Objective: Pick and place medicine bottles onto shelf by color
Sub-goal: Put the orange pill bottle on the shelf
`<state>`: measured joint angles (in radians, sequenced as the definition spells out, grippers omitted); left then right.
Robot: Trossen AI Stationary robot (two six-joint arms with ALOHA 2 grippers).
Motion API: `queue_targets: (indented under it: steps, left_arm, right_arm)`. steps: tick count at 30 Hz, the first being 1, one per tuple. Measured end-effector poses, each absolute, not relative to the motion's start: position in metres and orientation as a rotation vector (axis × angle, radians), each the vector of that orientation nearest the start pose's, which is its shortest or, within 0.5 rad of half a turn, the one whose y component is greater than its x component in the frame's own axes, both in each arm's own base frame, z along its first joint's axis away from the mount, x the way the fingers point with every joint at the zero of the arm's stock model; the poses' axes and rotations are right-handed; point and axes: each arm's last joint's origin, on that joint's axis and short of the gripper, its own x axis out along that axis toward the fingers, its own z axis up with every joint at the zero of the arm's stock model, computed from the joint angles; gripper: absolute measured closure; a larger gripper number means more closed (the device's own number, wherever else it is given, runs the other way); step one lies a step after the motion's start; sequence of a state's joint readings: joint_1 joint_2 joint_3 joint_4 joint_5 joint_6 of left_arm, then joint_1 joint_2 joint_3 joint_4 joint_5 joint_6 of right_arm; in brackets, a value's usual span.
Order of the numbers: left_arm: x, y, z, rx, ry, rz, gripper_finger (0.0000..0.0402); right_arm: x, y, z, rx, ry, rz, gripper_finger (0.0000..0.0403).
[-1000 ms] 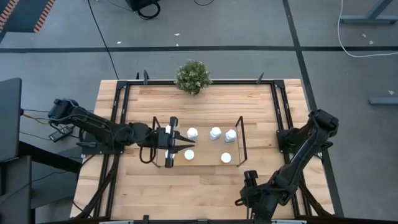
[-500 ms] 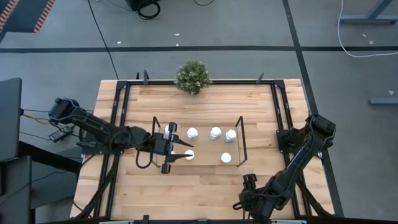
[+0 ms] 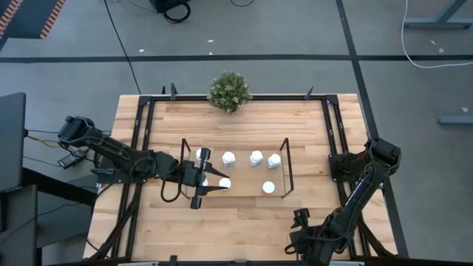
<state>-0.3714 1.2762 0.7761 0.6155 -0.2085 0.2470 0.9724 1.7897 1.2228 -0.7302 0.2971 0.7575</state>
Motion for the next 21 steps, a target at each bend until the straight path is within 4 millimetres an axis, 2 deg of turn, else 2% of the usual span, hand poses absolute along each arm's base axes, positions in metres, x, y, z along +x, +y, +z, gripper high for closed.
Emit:
queue_targets:
  steps: [14, 21]
  left_arm:
    - [0.266, -0.097, 0.301, 0.218, -0.113, -0.150, 0.0256]
    - [0.266, -0.097, 0.300, 0.219, -0.109, -0.150, 0.0261]
  right_arm:
    - [0.199, 0.281, 0.188, -0.109, 1.151, 0.175, 0.0082]
    - [0.193, 0.277, 0.169, -0.088, 1.144, 0.173, 0.0084]
